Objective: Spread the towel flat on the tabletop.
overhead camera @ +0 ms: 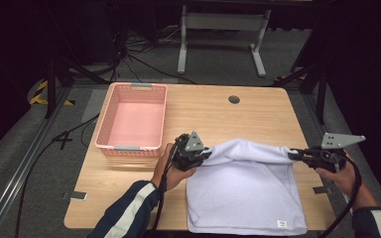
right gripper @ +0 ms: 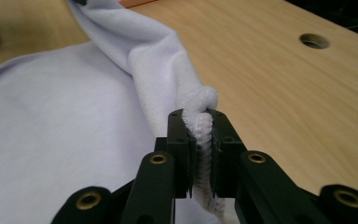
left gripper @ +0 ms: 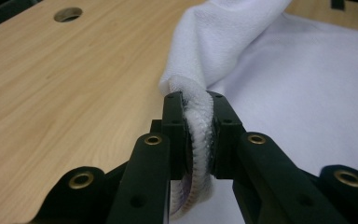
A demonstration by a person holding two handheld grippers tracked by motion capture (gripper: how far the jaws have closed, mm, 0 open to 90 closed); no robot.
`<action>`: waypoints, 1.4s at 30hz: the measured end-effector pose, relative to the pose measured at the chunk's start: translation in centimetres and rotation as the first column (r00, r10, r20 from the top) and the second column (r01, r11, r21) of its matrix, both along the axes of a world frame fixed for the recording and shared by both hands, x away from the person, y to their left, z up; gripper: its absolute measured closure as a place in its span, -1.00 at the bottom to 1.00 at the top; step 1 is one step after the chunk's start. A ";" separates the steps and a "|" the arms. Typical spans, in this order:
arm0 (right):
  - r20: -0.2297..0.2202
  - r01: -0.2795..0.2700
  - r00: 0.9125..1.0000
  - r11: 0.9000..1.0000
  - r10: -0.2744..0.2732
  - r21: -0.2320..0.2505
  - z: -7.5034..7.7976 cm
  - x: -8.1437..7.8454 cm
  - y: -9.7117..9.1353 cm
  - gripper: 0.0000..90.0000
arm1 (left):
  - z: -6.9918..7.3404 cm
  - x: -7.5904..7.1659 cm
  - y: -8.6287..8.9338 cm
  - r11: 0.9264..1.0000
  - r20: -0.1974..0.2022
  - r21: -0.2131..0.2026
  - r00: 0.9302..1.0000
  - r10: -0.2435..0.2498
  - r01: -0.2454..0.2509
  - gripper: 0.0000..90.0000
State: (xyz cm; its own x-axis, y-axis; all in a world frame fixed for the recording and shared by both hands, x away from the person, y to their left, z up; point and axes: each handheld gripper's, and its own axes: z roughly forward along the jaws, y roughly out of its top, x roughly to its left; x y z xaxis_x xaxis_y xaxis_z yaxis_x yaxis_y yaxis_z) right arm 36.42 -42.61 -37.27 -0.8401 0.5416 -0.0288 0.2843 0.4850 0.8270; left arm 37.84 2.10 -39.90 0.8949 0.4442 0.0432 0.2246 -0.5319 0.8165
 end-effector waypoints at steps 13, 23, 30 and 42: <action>-0.162 -0.217 0.969 0.956 0.186 -0.198 -3.6 -6.8 -0.3 0.78 | -3.9 -6.6 0.7 0.946 -0.058 0.196 0.966 -0.250 0.257 0.75; -0.211 -0.143 0.972 0.971 0.101 -0.191 -6.6 -4.5 -0.3 0.78 | -5.3 -3.0 0.4 0.958 -0.070 0.259 0.992 -0.109 0.124 0.76; -0.118 0.014 0.992 0.964 -0.047 -0.265 -6.2 -0.7 1.0 0.80 | -5.0 0.4 -0.3 0.957 -0.004 0.289 1.000 -0.026 0.026 0.76; -0.036 -0.023 0.999 0.993 0.019 -0.115 -2.6 -3.7 -0.8 0.76 | -1.6 -2.9 2.2 0.989 0.030 0.103 0.993 -0.111 0.108 0.75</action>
State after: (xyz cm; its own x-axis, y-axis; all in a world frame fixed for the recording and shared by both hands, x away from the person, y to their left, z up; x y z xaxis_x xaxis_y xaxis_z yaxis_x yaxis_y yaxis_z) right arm 32.72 -43.40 -39.82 -0.8531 0.5183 -0.0603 0.3006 0.5825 0.7552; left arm 34.98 4.29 -41.51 0.9350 0.3353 0.1154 0.1322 -0.6315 0.7640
